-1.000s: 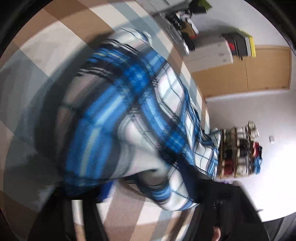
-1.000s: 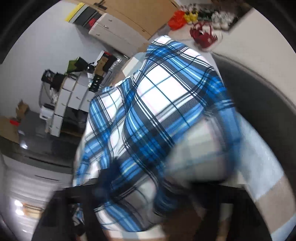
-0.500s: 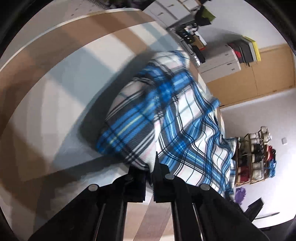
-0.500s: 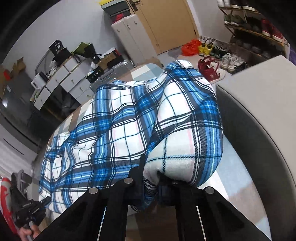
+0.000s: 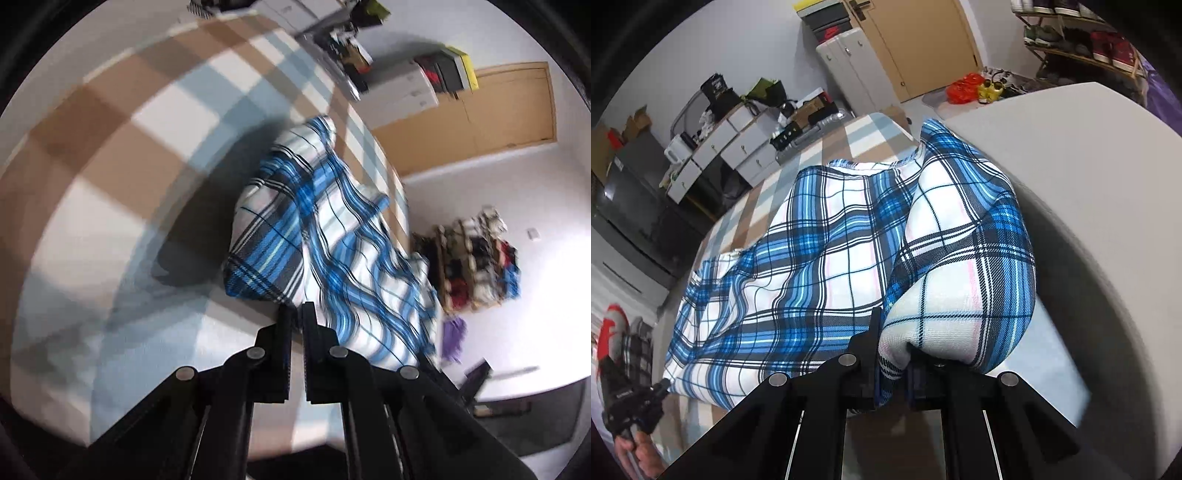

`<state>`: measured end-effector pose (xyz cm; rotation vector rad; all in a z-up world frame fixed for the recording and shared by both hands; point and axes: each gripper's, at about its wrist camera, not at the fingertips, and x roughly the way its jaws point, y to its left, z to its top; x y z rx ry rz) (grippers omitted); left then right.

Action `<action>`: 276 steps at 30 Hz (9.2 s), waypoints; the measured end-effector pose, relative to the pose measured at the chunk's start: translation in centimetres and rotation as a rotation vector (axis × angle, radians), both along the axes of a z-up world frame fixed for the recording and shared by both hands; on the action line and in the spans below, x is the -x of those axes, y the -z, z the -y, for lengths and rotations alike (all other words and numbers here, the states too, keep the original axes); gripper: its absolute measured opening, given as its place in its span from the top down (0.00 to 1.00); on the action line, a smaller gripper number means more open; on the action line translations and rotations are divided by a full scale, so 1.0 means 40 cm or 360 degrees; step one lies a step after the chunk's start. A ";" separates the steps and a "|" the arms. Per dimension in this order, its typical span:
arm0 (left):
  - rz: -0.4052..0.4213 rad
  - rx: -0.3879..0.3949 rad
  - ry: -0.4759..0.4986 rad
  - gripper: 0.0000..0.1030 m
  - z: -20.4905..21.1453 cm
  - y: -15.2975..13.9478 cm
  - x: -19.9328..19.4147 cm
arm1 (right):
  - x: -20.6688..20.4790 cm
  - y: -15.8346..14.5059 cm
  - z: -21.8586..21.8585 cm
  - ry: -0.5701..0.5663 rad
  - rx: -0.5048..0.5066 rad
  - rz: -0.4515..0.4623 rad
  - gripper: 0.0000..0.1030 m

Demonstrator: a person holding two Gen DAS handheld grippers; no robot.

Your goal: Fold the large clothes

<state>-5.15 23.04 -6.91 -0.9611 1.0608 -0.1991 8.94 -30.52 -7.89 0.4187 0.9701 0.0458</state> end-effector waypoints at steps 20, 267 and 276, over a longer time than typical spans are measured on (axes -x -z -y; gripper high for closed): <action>0.0183 -0.0006 -0.0095 0.22 0.167 0.077 -0.141 | 0.011 0.032 0.039 0.0061 -0.0076 -0.0001 0.92; 0.0155 -0.0736 0.0918 0.16 0.150 -0.036 -0.198 | -0.337 -0.001 -0.451 -0.0955 0.0451 -0.0571 0.00; 0.0163 -0.0580 0.0862 0.16 0.076 -0.020 -0.206 | -0.376 0.081 -0.531 -0.1012 0.0651 -0.0649 0.00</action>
